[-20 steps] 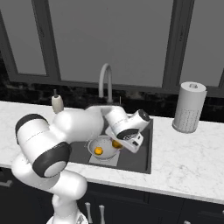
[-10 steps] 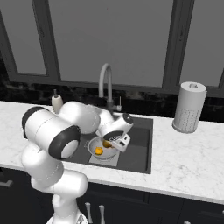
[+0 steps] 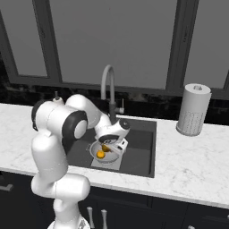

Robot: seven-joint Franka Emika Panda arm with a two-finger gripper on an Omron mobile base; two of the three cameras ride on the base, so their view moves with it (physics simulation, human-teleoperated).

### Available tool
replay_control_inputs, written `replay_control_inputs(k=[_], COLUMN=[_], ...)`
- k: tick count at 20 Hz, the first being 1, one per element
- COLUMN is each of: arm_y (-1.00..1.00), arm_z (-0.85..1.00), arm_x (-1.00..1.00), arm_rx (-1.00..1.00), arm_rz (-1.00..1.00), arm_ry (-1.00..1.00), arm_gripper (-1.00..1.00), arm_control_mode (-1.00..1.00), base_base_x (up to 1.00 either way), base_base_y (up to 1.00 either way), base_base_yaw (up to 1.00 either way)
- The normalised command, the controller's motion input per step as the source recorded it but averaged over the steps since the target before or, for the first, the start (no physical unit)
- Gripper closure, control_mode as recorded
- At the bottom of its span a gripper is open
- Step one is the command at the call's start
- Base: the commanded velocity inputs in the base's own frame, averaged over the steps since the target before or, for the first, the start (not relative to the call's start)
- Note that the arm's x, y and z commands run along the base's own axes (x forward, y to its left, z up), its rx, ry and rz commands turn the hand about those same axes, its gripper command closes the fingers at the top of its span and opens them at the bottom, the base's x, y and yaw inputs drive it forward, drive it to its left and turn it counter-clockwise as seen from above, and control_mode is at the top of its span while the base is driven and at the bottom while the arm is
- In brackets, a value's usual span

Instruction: Put the colander in the sink, put the pear, tangerine in the colander, and turn on the sink faucet and pour water over the colander.

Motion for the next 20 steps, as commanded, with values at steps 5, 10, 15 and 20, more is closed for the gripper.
replay_control_inputs(k=[5, 10, 15, 20], arm_y=[0.05, 0.11, 0.16, 0.17], arm_z=[-0.33, -0.28, -0.30, -0.19], arm_x=[0.25, 0.23, 0.10, 0.07], arm_rx=[0.00, 0.00, 0.00, 0.00], arm_rz=[0.00, 0.00, 0.00, 0.00], arm_ry=[0.00, 0.00, 0.00, 0.00], arm_gripper=[1.00, 1.00, 1.00, -1.00], arm_control_mode=[-1.00, -1.00, -1.00, -1.00], base_base_x=[0.00, 0.00, 0.00, 0.00], base_base_y=[0.00, 0.00, 0.00, 0.00], base_base_yaw=[0.00, 0.00, 0.00, 0.00])
